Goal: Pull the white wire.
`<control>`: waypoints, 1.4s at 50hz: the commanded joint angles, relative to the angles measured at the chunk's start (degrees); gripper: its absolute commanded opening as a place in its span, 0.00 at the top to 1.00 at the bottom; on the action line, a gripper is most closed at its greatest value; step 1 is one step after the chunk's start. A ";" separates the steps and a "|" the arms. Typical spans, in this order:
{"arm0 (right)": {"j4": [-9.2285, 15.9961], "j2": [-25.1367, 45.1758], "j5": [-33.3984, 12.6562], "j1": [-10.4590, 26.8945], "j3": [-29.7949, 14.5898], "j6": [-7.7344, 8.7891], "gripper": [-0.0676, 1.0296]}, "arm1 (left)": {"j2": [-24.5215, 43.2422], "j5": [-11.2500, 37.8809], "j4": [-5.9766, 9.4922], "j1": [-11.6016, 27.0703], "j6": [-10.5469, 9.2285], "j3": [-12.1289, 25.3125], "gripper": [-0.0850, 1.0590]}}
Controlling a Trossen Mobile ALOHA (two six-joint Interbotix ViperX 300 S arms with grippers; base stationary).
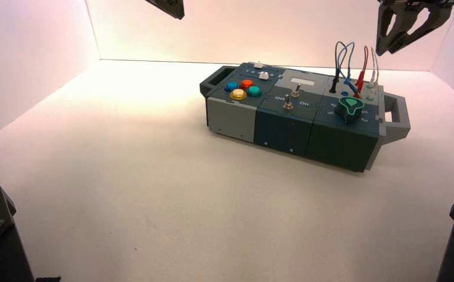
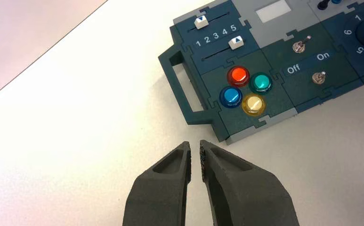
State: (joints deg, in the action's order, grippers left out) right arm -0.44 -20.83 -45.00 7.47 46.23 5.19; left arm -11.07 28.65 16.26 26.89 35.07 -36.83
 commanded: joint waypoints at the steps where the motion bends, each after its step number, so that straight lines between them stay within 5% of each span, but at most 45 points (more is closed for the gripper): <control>1: -0.26 -0.09 0.18 -1.05 -0.62 -0.09 0.65 | -0.88 -0.26 -0.26 0.09 0.44 1.49 0.82; 62: -0.26 7.38 1.14 -3.34 -0.88 -0.09 0.66 | 0.79 -0.53 -1.14 0.09 0.44 1.76 0.82; 70: -0.26 8.26 1.14 -3.25 -1.49 -0.09 0.66 | 1.32 -4.04 -1.23 0.09 0.35 1.49 0.82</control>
State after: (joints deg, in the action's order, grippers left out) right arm -0.70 -12.22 -44.12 4.48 46.23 5.19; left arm -9.14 26.98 15.21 26.89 35.16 -36.83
